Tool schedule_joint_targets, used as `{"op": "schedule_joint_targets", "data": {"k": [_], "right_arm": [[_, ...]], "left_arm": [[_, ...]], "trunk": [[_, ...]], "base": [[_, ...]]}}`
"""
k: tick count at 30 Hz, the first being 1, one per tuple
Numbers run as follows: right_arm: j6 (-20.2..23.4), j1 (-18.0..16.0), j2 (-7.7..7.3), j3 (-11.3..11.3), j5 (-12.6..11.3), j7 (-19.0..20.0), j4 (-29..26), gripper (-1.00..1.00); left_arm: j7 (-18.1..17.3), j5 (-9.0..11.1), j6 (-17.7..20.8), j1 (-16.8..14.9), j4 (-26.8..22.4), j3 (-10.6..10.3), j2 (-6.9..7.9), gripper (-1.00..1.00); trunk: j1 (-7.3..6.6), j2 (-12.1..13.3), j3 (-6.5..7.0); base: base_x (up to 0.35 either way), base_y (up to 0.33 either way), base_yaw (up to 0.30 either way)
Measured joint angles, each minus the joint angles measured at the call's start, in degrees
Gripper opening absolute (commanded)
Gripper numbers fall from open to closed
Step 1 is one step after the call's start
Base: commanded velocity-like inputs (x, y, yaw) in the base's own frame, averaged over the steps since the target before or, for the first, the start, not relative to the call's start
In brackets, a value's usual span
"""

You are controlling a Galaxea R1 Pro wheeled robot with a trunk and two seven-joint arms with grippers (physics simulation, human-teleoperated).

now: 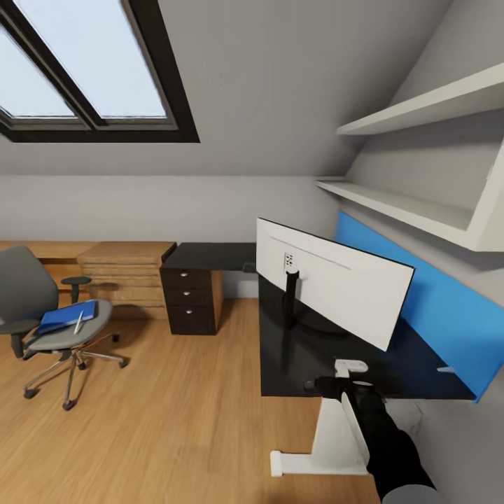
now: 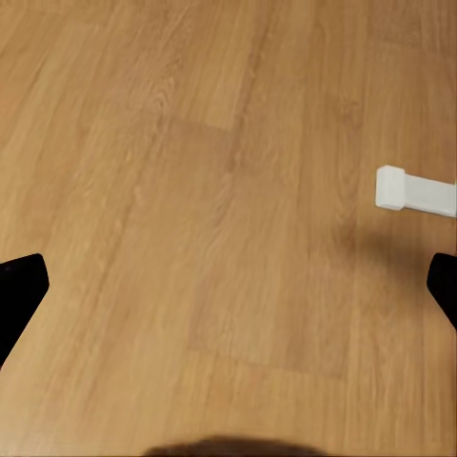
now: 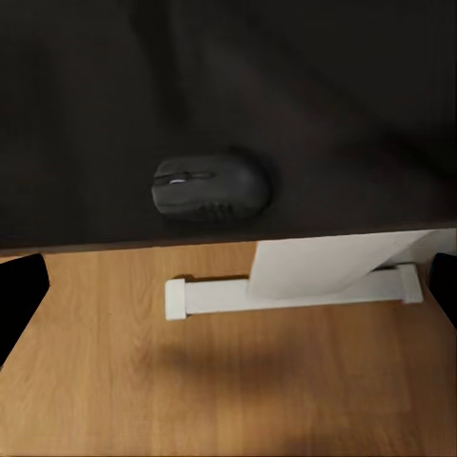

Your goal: In the bedroom, organize the workspace by keeping the computer under the desk, ensuring the monitor is on the desk, placing the keyboard on the desk next to the monitor, placing the mouse on the desk next to the keyboard, moving the folder from the swivel chair onto the desk next to the mouse, stacking the notebook on top of the folder with the pen on top of the notebook, and positioning the swivel chair next to the desk.

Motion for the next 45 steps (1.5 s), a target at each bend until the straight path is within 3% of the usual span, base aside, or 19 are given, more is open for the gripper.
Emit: {"op": "schedule_joint_targets", "data": {"k": [13, 16, 20, 23, 45], "right_arm": [[0.0, -0.1, 0.02, 0.9, 0.0, 0.3, 0.8, 1.0], [0.6, 0.0, 0.66, 0.7, -0.5, 0.0, 0.1, 1.0], [1.3, 0.0, 1.79, 0.7, -0.5, -0.1, -1.2, 1.0], [1.3, 0.0, 1.7, 0.7, -0.5, -0.1, -1.2, 1.0], [1.1, 0.1, 1.49, 0.7, -0.6, 0.0, 0.4, 1.0]], "left_arm": [[0.0, 0.0, 0.0, 0.0, 0.0, 0.0, 0.0, 1.0], [0.0, 0.3, -0.4, 0.0, -0.6, 0.2, -0.65, 1.0], [0.0, 0.2, -0.4, 0.0, -0.7, 0.2, -1.95, 1.0], [0.0, 0.2, -0.4, 0.0, -0.8, 0.2, -2.79, 1.0], [-0.2, 0.1, -0.4, 0.0, -0.7, 0.1, -3.07, 1.0]], "trunk": [[0.0, 0.0, 0.0], [0.57, 0.0, 0.0], [0.03, 0.0, 0.0], [0.04, 0.0, 0.0], [0.04, 0.0, 0.0]], "base": [[0.331, 0.0, 0.0], [0.0, 0.0, 0.0], [0.0, 0.0, 0.0], [0.0, 0.0, 0.0], [0.0, 0.0, 0.0]]}}
